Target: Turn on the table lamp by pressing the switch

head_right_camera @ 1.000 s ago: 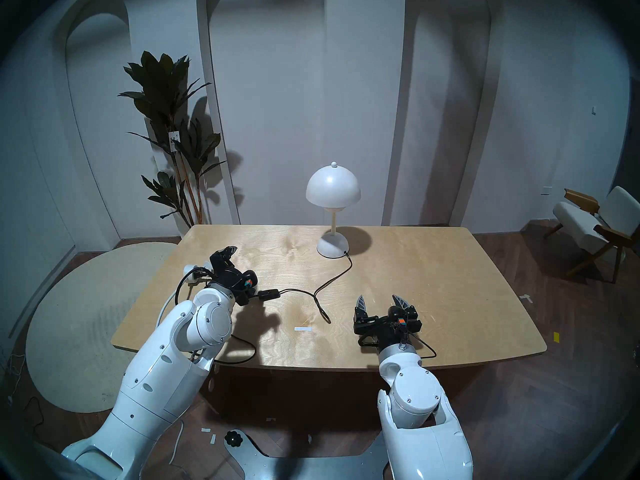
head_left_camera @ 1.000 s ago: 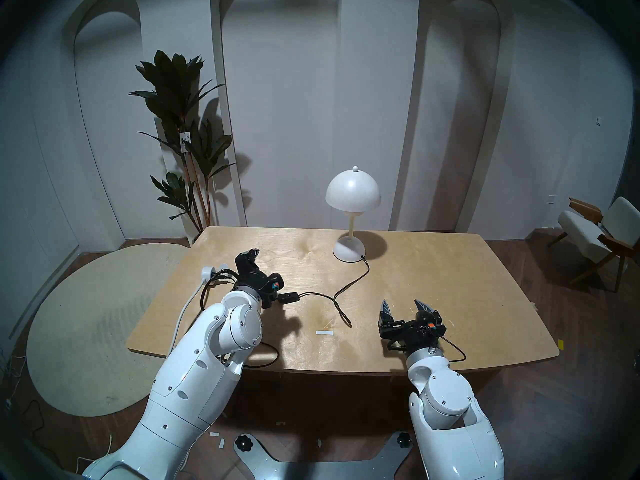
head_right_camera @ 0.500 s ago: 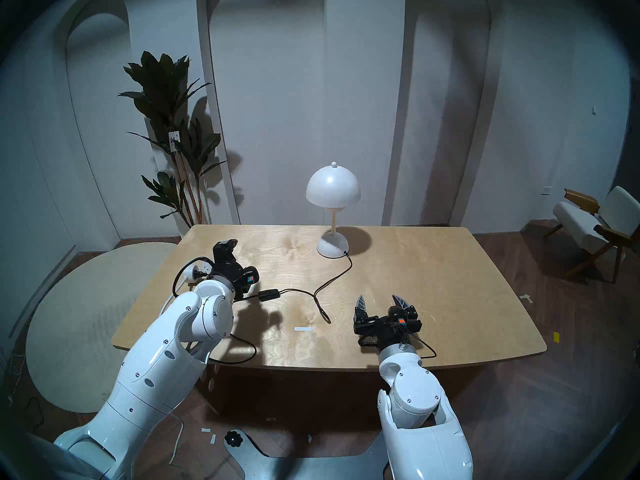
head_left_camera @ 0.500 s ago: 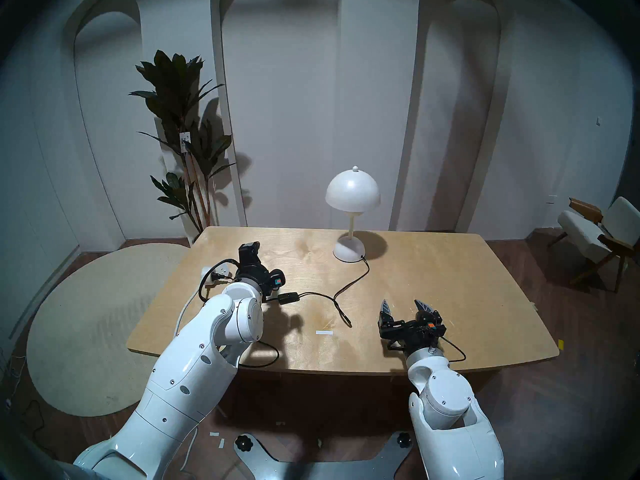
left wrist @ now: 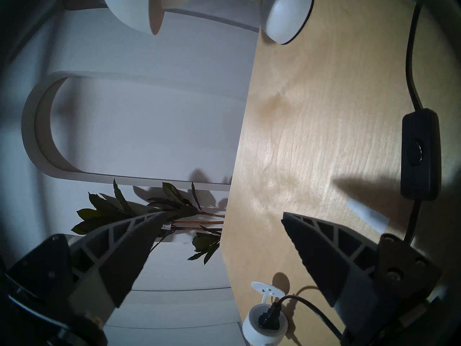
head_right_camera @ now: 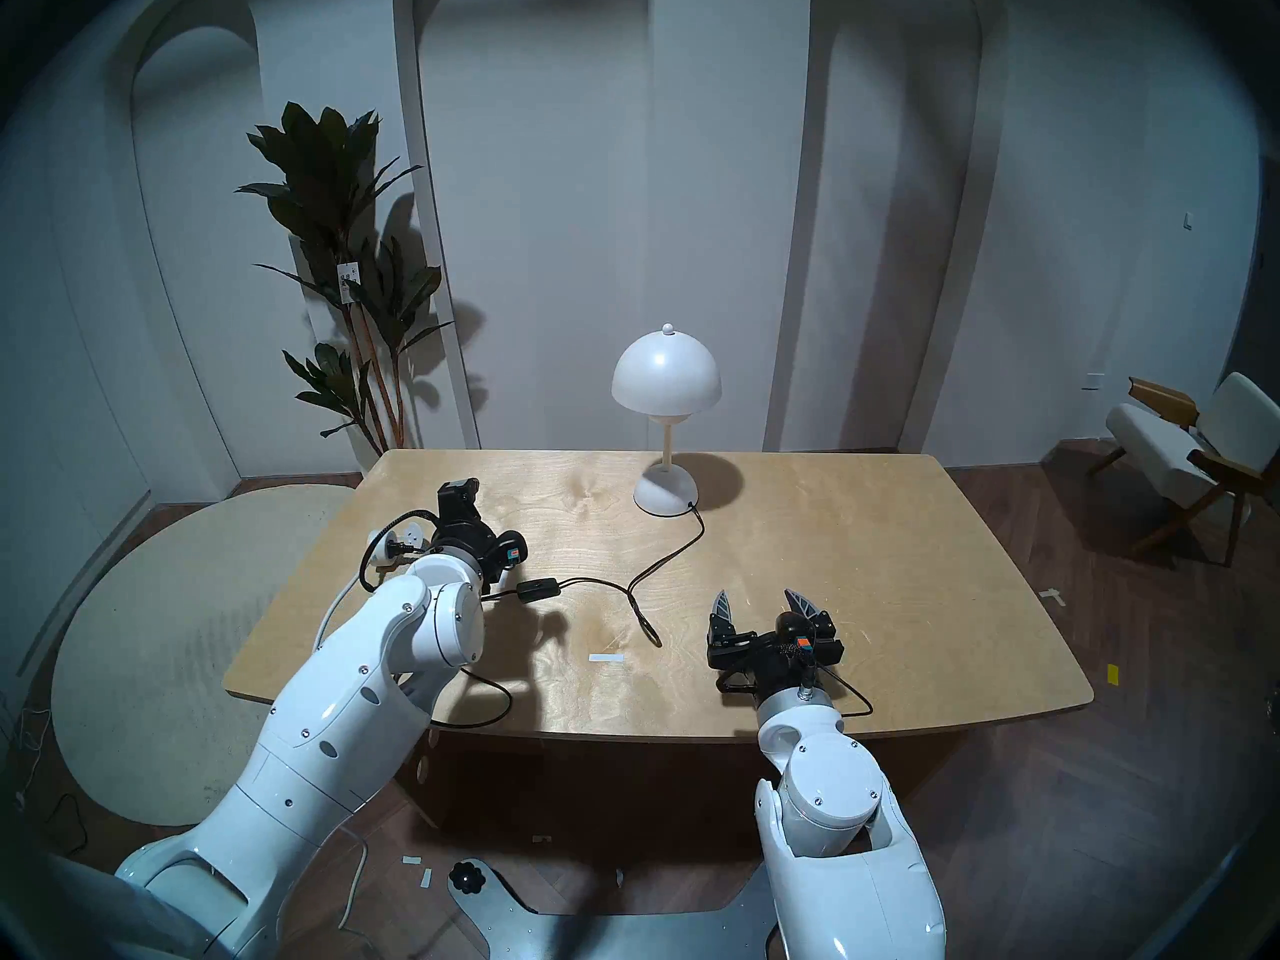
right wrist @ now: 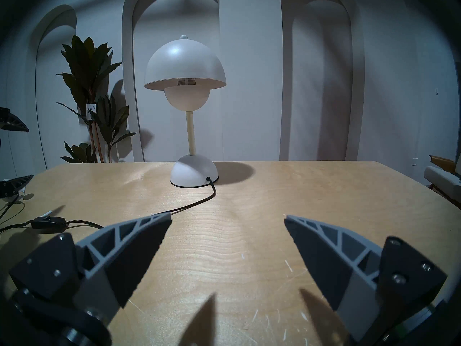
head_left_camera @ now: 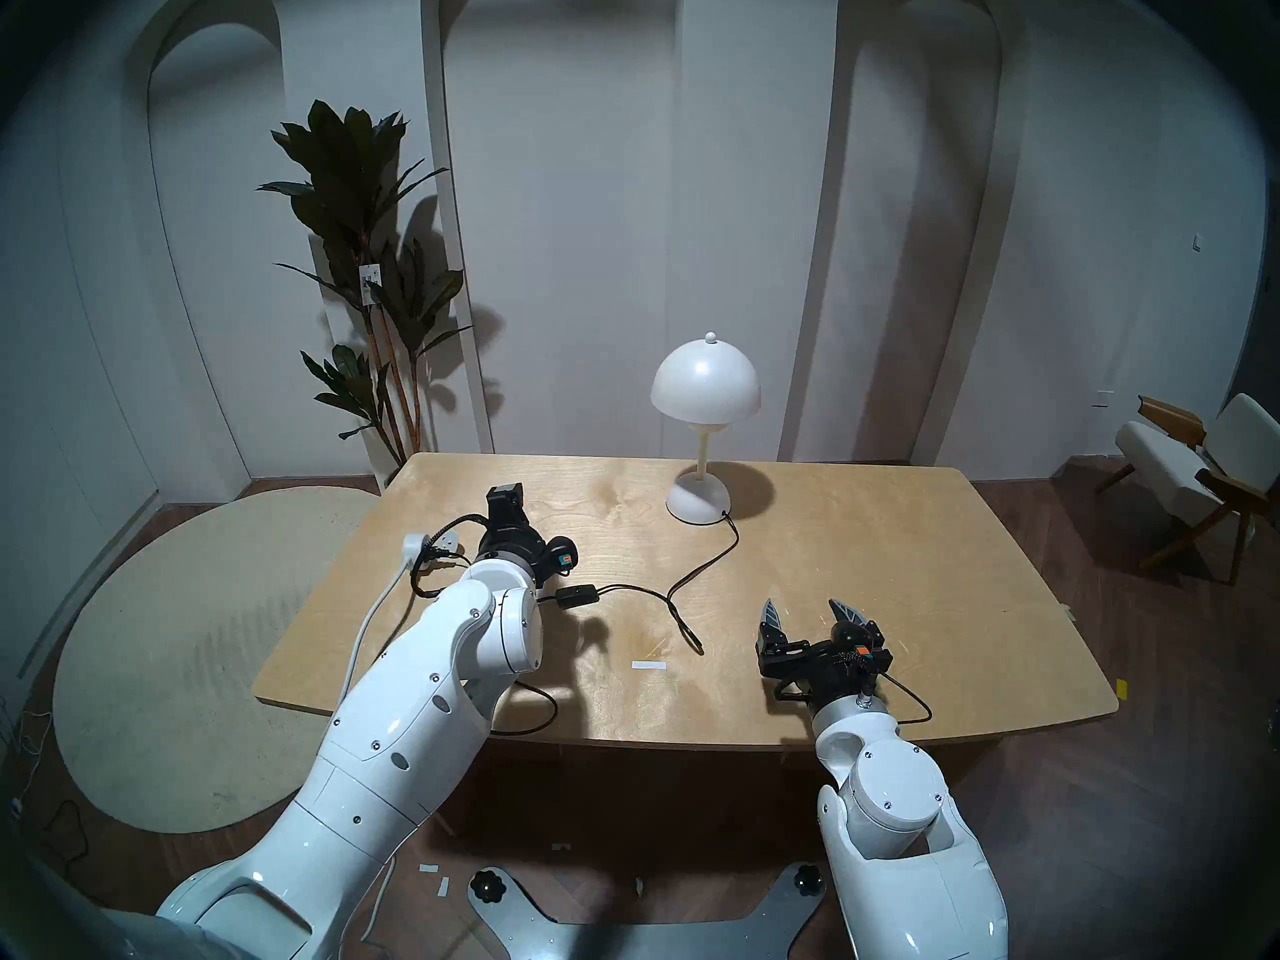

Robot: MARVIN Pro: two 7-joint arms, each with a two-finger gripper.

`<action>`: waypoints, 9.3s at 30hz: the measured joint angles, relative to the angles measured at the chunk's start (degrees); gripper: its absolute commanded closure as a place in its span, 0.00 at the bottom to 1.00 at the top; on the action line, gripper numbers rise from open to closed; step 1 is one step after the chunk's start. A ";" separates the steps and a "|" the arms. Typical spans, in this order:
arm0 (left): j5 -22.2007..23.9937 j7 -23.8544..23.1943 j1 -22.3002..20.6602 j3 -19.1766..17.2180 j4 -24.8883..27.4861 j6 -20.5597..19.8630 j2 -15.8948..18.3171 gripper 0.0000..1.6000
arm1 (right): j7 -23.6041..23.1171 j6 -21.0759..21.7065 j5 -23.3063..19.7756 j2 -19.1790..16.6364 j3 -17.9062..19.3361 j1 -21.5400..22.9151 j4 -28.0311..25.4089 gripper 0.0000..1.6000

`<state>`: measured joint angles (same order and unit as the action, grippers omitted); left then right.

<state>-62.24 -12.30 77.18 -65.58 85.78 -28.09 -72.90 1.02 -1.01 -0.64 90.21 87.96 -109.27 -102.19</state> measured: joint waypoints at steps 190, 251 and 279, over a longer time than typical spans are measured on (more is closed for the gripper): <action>-13.07 -16.00 -8.04 16.88 -6.80 -18.12 -7.78 0.00 | 0.03 0.01 -0.01 0.00 0.00 -0.01 0.00 0.00; -4.05 -10.04 -5.99 7.16 -0.28 -9.78 -0.10 0.00 | 0.04 0.01 -0.02 0.00 0.00 -0.01 0.01 0.00; -4.63 -4.81 -8.87 7.19 -10.23 -7.05 -4.47 0.00 | 0.24 -0.13 -1.32 0.17 1.36 0.23 0.02 0.00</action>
<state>-66.87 -17.11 68.31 -58.39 75.55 -35.14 -77.37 1.25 -1.14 -1.95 90.38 89.32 -109.04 -102.17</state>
